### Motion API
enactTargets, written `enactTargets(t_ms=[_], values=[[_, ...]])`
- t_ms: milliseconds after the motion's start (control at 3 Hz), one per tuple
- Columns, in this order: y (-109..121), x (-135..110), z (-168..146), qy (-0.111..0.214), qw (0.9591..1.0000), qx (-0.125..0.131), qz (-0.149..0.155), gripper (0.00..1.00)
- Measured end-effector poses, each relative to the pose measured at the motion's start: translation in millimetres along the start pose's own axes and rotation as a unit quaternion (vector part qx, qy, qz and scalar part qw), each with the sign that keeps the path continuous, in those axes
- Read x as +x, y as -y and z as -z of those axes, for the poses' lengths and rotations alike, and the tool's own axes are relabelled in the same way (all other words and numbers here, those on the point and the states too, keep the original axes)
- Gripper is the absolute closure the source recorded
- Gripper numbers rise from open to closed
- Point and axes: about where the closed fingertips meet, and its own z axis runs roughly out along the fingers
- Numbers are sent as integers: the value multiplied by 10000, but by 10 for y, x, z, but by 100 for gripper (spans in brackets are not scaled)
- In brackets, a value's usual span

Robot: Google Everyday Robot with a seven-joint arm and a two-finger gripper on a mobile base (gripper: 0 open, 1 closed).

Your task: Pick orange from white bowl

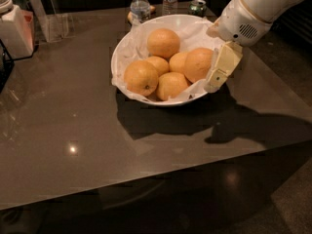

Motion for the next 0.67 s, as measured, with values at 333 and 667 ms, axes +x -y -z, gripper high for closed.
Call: enactTargets(t_ms=[333, 667], values=[[-84, -27, 251, -67, 9996, 251, 51, 0], [-117, -66, 443, -12, 9987, 497, 67, 0]])
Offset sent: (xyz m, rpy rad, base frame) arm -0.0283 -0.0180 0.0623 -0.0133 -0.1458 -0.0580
